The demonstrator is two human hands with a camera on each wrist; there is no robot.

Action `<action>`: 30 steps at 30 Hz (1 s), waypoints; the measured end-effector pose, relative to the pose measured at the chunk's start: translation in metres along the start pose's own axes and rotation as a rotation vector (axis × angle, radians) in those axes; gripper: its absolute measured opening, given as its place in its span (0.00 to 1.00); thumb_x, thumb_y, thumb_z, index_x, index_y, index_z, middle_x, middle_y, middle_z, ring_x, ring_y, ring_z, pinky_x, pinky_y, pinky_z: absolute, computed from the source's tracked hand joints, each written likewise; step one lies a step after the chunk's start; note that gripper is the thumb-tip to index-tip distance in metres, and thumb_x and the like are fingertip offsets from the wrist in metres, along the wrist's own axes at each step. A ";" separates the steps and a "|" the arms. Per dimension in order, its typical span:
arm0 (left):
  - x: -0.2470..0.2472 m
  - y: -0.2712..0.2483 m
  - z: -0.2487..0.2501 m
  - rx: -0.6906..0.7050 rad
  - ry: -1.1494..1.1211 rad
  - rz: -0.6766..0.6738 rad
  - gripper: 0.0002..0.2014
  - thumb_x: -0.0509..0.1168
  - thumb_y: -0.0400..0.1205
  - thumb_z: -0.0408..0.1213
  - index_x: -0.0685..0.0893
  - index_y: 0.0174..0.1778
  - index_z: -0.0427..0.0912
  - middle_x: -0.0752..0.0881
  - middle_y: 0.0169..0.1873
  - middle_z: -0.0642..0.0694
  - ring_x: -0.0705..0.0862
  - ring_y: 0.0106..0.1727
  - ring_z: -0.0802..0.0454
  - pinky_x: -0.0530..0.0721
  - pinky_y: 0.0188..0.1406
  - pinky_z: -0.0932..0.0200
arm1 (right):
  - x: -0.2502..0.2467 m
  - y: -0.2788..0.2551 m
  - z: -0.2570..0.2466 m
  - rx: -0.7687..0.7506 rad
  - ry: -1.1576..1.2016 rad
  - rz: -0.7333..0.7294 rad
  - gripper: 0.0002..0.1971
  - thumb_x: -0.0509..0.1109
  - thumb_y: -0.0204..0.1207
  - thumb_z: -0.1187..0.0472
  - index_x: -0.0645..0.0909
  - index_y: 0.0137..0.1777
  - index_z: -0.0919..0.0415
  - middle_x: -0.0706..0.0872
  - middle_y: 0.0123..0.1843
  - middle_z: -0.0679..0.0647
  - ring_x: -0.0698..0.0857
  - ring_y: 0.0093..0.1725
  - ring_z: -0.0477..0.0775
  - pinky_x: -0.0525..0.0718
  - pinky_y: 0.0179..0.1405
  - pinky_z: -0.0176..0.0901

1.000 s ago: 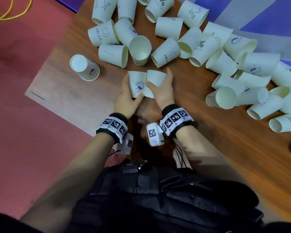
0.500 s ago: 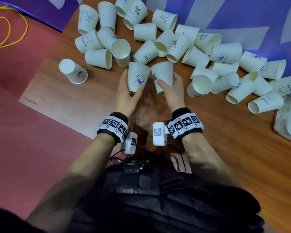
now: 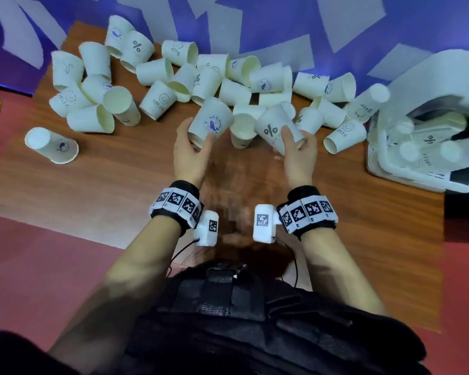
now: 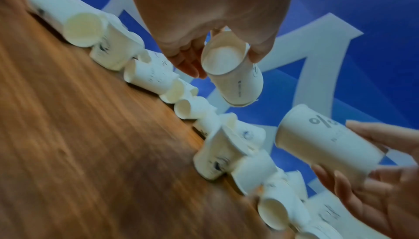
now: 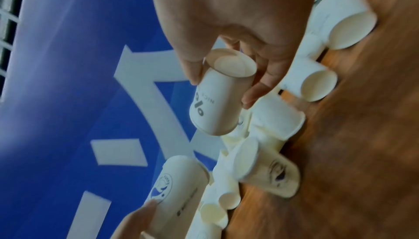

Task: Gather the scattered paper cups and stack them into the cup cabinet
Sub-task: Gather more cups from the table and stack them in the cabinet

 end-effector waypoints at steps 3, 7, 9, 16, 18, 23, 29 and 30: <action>0.037 -0.017 0.019 0.031 -0.002 -0.046 0.27 0.67 0.78 0.51 0.71 0.72 0.48 0.81 0.64 0.48 0.81 0.62 0.53 0.81 0.55 0.64 | -0.051 0.008 0.000 0.007 0.003 0.084 0.19 0.69 0.80 0.52 0.71 0.66 0.59 0.83 0.60 0.62 0.89 0.47 0.59 0.83 0.29 0.35; 0.089 -0.041 0.042 0.054 0.001 -0.132 0.30 0.67 0.76 0.52 0.71 0.73 0.47 0.80 0.65 0.46 0.80 0.63 0.50 0.81 0.56 0.60 | -0.114 0.018 -0.006 0.026 0.042 0.150 0.22 0.71 0.78 0.53 0.71 0.67 0.60 0.83 0.61 0.60 0.88 0.51 0.62 0.83 0.28 0.33; 0.114 -0.054 0.052 0.056 -0.001 -0.174 0.28 0.67 0.77 0.52 0.71 0.71 0.46 0.81 0.62 0.46 0.81 0.60 0.50 0.82 0.53 0.62 | -0.142 0.022 -0.010 0.050 0.068 0.172 0.21 0.73 0.77 0.53 0.70 0.64 0.57 0.81 0.63 0.60 0.88 0.54 0.63 0.84 0.29 0.34; 0.182 -0.094 0.080 0.098 -0.044 -0.229 0.19 0.69 0.78 0.48 0.73 0.61 0.48 0.82 0.54 0.52 0.83 0.56 0.51 0.80 0.50 0.61 | -0.228 0.035 -0.015 0.007 0.036 0.244 0.25 0.73 0.77 0.59 0.70 0.72 0.59 0.75 0.65 0.55 0.82 0.62 0.58 0.88 0.44 0.40; 0.199 -0.101 0.084 0.101 -0.052 -0.232 0.24 0.69 0.76 0.51 0.74 0.64 0.44 0.82 0.57 0.49 0.83 0.58 0.51 0.81 0.54 0.58 | -0.248 0.039 -0.016 -0.023 0.002 0.240 0.27 0.74 0.75 0.60 0.71 0.73 0.57 0.75 0.64 0.53 0.80 0.64 0.58 0.86 0.57 0.53; 0.237 -0.122 0.097 0.112 -0.080 -0.261 0.25 0.72 0.77 0.44 0.74 0.68 0.43 0.81 0.57 0.50 0.80 0.57 0.55 0.77 0.52 0.67 | -0.293 0.049 -0.020 -0.094 -0.089 0.246 0.27 0.75 0.74 0.59 0.71 0.72 0.59 0.77 0.67 0.53 0.76 0.65 0.49 0.76 0.65 0.43; 0.272 -0.137 0.109 0.142 -0.070 -0.301 0.21 0.74 0.76 0.40 0.74 0.62 0.48 0.80 0.54 0.54 0.79 0.53 0.62 0.77 0.50 0.72 | -0.338 0.056 -0.023 -0.099 -0.006 0.318 0.24 0.76 0.72 0.58 0.71 0.65 0.58 0.78 0.54 0.45 0.82 0.62 0.56 0.83 0.62 0.61; 0.278 -0.137 0.111 0.151 -0.065 -0.310 0.22 0.74 0.76 0.39 0.75 0.64 0.45 0.80 0.55 0.53 0.78 0.53 0.64 0.77 0.50 0.73 | -0.344 0.057 -0.024 -0.107 0.002 0.334 0.25 0.76 0.72 0.58 0.72 0.66 0.60 0.78 0.54 0.45 0.82 0.61 0.56 0.83 0.61 0.61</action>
Point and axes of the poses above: each hand's wrist, its own y-axis towards the middle knuckle, its own x-axis out of the palm, z = x × y, the point moved 2 cm from there along y, towards the middle knuckle
